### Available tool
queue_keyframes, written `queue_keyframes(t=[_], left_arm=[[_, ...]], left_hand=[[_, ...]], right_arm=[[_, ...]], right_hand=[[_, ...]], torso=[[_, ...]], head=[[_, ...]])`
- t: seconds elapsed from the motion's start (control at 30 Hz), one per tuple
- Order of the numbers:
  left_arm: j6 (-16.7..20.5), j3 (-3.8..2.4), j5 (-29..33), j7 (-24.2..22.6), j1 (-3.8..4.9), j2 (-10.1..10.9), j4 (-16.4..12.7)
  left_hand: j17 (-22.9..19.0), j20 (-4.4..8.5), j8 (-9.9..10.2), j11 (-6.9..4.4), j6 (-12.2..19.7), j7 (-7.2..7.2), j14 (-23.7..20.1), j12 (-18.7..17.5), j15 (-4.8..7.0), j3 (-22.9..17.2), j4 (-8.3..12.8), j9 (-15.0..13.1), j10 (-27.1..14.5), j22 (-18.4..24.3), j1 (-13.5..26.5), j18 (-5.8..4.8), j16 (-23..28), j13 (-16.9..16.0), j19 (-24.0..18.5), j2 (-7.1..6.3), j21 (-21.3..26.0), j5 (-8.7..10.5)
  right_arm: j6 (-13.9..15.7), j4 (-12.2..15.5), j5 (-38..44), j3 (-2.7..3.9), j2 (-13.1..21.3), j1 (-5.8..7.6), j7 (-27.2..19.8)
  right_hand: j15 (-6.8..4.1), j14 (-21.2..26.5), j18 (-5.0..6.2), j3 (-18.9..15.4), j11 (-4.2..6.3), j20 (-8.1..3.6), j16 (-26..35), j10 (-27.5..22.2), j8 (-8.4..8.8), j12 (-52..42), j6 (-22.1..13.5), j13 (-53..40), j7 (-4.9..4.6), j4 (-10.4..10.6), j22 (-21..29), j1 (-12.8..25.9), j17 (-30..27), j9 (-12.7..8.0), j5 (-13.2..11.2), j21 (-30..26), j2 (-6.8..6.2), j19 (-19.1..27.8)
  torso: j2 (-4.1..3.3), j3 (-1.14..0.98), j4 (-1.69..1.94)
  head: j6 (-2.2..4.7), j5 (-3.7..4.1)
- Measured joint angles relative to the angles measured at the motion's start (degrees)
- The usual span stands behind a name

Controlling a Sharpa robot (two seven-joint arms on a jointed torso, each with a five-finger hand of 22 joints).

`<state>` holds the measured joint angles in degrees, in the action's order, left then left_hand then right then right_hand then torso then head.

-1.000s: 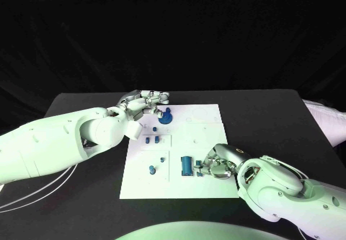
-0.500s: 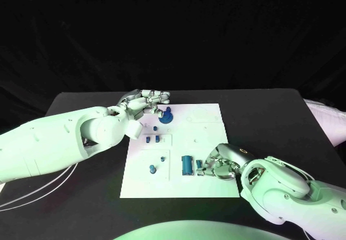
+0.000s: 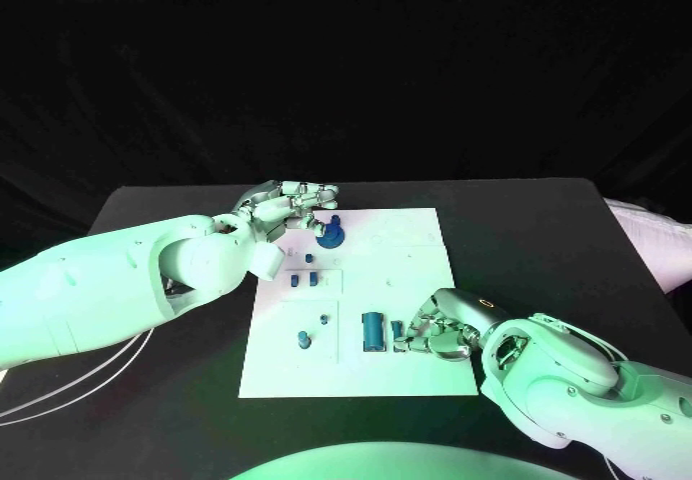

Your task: Assemble the parts on the task board

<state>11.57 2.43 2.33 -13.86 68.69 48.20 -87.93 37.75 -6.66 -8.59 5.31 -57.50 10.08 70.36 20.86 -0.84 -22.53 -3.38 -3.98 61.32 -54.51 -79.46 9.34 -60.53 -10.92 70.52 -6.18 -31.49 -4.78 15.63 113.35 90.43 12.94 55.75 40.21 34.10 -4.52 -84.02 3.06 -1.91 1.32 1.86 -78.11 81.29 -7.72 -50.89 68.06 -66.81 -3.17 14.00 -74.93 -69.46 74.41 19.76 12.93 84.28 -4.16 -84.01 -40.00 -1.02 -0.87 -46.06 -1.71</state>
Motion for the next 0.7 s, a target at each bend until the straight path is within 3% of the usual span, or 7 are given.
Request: queue_keyframes(t=[0.33, 0.57, 0.63, 0.7], left_arm=[[-0.1, 0.01, 0.0, 0.0, -0.02, 0.0, 0.0], [-0.1, 0.01, -0.1, 0.1, -0.02, 0.1, 0.0], [-0.1, 0.01, -0.1, 0.1, -0.02, 0.1, 0.0], [-0.1, 0.01, -0.1, 0.1, -0.03, 0.1, 0.0]], left_hand=[[0.0, 0.00, 0.0, 0.00, 0.0, 0.00, 0.0, 0.0, 0.00, 0.0, 0.0, 0.0, 0.0, 0.0, 0.0, 0.00, 0.0, 0.0, 0.0, 0.00, 0.0, 0.00], [0.0, 0.00, 0.0, 0.00, 0.0, 0.00, 0.0, 0.0, 0.00, 0.0, 0.0, 0.0, 0.0, 0.0, 0.0, 0.00, 0.0, 0.0, 0.0, 0.00, 0.0, 0.00], [0.0, 0.00, 0.0, 0.00, 0.0, 0.00, 0.0, 0.0, 0.00, 0.0, 0.0, 0.0, 0.0, 0.0, 0.0, 0.00, 0.0, 0.0, 0.0, 0.00, 0.0, 0.00], [0.0, 0.00, 0.0, 0.14, 0.0, 0.00, 0.0, 0.2, 0.00, 0.0, 0.0, 0.0, -0.1, 0.0, 0.0, 0.00, 0.0, 0.0, 0.0, 0.00, 0.0, 0.00]], right_arm=[[-0.8, -2.7, 1.2, 0.02, -1.8, -0.20, 0.0], [-2.1, -2.9, 3.2, 0.17, -2.1, -0.23, -0.2], [-2.2, -2.9, 3.7, 0.17, -2.1, -0.27, -0.3], [-2.0, -2.9, 4.1, 0.15, -2.2, -0.32, -0.3]], right_hand=[[0.00, 0.0, 0.00, -0.7, 0.00, 0.00, 0.0, 0.0, 0.15, 0.0, 0.0, -0.1, 0.01, -0.3, 0.0, -2.0, 0.0, 0.4, -0.2, 0.0, 1.32, 0.0], [0.00, 0.0, 0.00, -1.0, 0.01, 0.00, 0.0, 0.0, 0.22, 0.2, -0.1, -0.1, -0.08, -1.9, 0.0, -4.7, 0.0, 0.5, -3.9, 0.0, 1.38, 0.0], [0.00, 0.0, 0.00, -1.1, 0.01, 0.00, 0.0, 0.0, 0.21, 0.2, -0.1, -0.1, -0.08, -1.9, 0.0, -4.8, -0.1, 0.5, -3.9, 0.0, 1.43, 0.0], [0.00, 0.0, 0.00, -1.6, -0.19, 0.00, 0.3, -0.2, 0.22, 0.5, -0.1, -0.1, -0.08, -1.2, 0.0, -4.4, -0.2, 0.5, -1.7, -0.1, 1.77, 0.0]], torso=[[-0.01, 0.08, 0.06], [-0.01, 0.07, -0.01], [-0.01, 0.05, -0.03], [0.00, 0.04, -0.03]], head=[[-0.34, -0.15], [-0.58, -0.24], [-0.60, -0.26], [-0.60, -0.26]])
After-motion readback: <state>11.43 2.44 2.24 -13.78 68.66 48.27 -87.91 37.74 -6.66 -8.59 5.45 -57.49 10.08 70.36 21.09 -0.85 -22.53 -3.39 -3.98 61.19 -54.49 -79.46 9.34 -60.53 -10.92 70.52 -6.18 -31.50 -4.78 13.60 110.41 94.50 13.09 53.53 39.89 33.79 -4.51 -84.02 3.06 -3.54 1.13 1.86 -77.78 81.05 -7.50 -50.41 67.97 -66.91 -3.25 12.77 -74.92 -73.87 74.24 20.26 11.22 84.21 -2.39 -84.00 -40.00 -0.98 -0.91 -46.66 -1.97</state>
